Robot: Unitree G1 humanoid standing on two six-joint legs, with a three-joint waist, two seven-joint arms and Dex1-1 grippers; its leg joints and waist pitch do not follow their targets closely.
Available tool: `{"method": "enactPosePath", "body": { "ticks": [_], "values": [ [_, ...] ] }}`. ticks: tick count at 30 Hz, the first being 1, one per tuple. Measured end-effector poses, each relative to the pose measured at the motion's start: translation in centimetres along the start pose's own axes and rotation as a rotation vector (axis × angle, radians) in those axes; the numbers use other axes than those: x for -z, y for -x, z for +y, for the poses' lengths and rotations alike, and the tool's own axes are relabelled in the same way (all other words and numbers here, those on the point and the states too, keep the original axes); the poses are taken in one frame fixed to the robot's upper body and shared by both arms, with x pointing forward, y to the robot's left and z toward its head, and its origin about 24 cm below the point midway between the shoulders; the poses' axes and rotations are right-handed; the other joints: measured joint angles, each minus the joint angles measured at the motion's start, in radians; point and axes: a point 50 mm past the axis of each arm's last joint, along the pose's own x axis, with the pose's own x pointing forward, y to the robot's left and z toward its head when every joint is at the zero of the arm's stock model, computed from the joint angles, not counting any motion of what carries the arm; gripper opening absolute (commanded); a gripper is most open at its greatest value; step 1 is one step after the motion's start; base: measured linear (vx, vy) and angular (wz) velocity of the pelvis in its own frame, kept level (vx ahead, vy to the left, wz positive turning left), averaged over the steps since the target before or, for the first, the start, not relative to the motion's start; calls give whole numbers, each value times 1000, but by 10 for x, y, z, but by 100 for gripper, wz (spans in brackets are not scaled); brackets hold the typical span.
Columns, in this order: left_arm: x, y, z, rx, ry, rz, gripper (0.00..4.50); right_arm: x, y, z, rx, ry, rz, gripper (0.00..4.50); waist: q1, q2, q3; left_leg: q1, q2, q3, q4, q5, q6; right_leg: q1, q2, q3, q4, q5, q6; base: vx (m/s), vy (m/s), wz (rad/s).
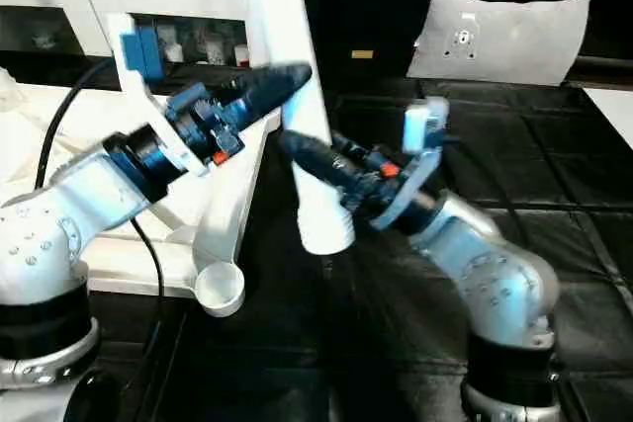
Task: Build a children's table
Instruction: Pick table leg
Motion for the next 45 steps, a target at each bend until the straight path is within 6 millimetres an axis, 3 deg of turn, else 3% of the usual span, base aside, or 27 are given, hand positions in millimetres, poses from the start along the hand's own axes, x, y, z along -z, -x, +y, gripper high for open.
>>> {"method": "enactPosePath", "body": {
  "ticks": [4,8,20,45],
  "values": [
    [7,-6,1,-73,-287,36,243,15,-7,3,39,63,7,186,0,0,0,0,0,1,-6,0,0,0,0,0,-6,1,1,0,0,0],
    [17,-4,0,-91,-361,18,243,24,-8,3,66,137,8,186,-2,0,0,-1,0,3,-8,-1,1,-1,0,0,-9,1,1,0,0,0],
    [37,8,3,-168,-378,-41,243,44,-6,0,106,210,5,186,-5,-1,0,1,0,3,-8,-1,1,1,0,0,-9,2,0,0,0,0],
    [39,14,-2,-124,-163,-110,243,43,-6,-1,101,269,-14,186,-5,-2,0,1,0,3,-8,-1,2,1,0,0,-8,2,-1,0,0,0]
  ]
}}
